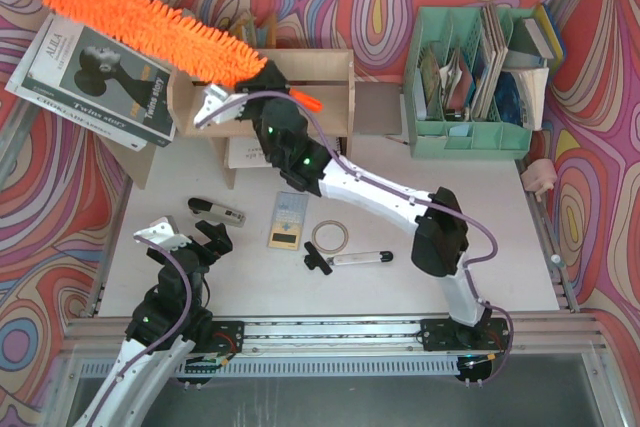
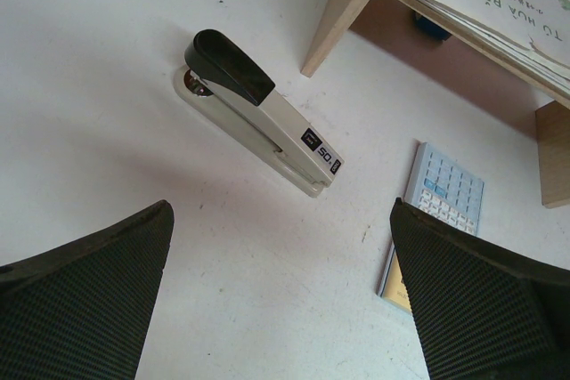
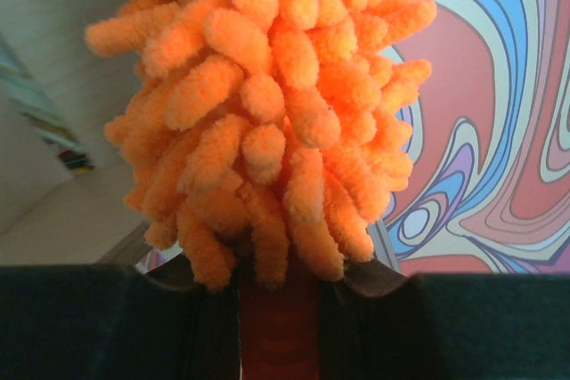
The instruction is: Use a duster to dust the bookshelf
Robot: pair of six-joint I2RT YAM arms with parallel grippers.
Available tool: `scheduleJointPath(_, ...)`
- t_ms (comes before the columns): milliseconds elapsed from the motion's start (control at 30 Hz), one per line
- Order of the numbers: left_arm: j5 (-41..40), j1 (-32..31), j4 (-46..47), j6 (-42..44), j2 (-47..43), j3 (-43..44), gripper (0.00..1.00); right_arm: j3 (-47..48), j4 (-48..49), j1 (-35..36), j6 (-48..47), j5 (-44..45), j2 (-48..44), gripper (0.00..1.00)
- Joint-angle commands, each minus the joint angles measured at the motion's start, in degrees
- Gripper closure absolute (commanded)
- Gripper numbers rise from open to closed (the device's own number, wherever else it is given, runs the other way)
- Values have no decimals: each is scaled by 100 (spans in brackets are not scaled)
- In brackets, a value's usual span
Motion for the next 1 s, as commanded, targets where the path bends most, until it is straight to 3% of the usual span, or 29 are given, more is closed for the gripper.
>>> scheduleJointPath(0, -7, -24, 101, 69, -58, -78, 2, 1091, 144, -425, 219, 165, 430, 100)
scheduleJointPath(67, -13, -19, 102, 69, -57, -77, 2, 1566, -99, -568, 235, 249, 701, 100)
scheduleJointPath(233, -16, -24, 85, 60, -58, -77, 2, 1504, -38, -603, 267, 406, 491, 100)
scheduleJointPath(333, -6, -20, 101, 69, -56, -77, 2, 903, 150, -474, 268, 450, 3, 100)
scheduleJointPath(367, 13, -19, 124, 77, -54, -85, 2, 88, 402, -220, 198, 371, -489, 100)
scheduleJointPath(467, 23, -19, 144, 85, -41, -94, 2, -384, 542, 110, 150, 378, -897, 100)
scheduleJointPath(967, 36, -20, 147, 89, -57, -100, 2, -875, 402, 1179, -122, 677, -1237, 100)
